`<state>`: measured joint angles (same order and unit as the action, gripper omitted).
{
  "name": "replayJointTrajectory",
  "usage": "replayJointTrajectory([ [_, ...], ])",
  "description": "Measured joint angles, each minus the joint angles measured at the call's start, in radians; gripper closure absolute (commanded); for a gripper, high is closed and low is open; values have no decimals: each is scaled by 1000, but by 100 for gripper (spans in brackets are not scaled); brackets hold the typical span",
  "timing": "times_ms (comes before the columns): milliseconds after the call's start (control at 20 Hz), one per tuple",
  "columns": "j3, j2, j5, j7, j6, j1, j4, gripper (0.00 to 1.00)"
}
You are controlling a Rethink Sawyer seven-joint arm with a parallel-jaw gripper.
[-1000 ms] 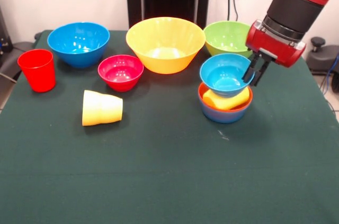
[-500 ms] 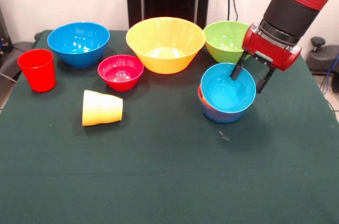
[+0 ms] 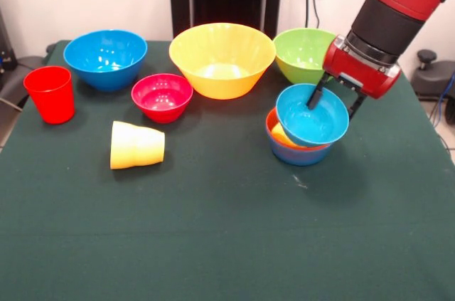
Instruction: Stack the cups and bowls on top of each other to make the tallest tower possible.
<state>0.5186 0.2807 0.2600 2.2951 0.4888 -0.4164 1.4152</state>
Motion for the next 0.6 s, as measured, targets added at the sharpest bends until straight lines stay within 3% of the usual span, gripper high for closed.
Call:
replayJointTrajectory([
  [600, 3, 4, 9, 0, -2, -6, 6, 0],
])
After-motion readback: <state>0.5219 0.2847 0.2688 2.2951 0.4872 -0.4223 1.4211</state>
